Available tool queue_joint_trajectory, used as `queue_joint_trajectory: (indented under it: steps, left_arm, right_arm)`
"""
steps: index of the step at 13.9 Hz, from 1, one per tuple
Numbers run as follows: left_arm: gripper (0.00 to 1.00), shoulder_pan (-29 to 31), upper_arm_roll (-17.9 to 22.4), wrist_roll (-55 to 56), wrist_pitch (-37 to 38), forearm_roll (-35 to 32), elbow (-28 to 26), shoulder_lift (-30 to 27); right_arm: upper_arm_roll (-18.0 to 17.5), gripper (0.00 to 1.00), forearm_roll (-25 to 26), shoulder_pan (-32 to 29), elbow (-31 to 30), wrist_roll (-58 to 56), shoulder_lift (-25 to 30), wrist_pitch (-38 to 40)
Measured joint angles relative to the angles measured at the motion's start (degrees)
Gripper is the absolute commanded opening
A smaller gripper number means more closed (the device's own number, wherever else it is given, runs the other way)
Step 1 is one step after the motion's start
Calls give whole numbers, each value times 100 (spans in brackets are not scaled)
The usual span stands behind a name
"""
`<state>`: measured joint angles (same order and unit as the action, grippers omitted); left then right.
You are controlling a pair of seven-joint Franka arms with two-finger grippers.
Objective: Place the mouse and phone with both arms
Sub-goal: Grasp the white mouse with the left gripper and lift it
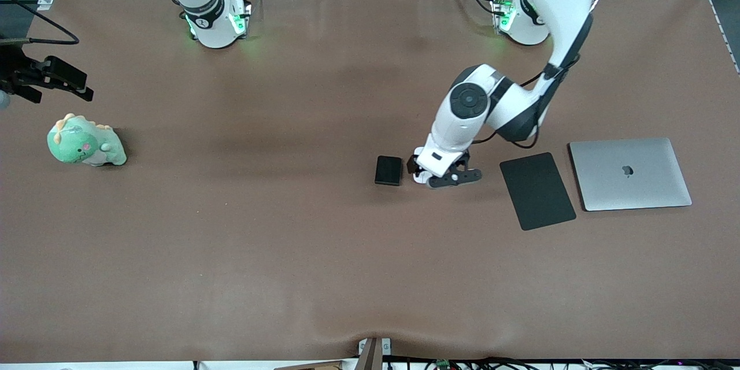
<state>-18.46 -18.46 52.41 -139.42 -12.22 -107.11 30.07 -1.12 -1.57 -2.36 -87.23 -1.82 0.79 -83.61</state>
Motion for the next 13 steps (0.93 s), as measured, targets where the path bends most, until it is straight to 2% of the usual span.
queue_joint_trajectory:
  steps: [6,8,10,11,12,13]
  left_arm:
    - [89,-65,3,42,-197,-201,93,620]
    - [83,-76,3,42,-211,-239,95,719]
    - [59,-98,2,41,-212,-247,95,762]
    - [41,-117,1,40,-211,-251,94,769]
    - [17,-135,1,39,-201,-253,93,771]
    - [0,-145,-1,39,-169,-257,100,763]
  right_arm:
    - [-24,100,0,12,-2,0,-81,0]
    - [-26,100,0,13,-1,0,-97,-1]
    - [-27,100,-8,13,-1,-1,-99,-6]
    - [-31,100,-11,14,1,-2,-100,-7]
    - [-40,100,-23,28,2,-11,-100,-7]
    - [-49,100,-41,97,2,-25,-104,-8]
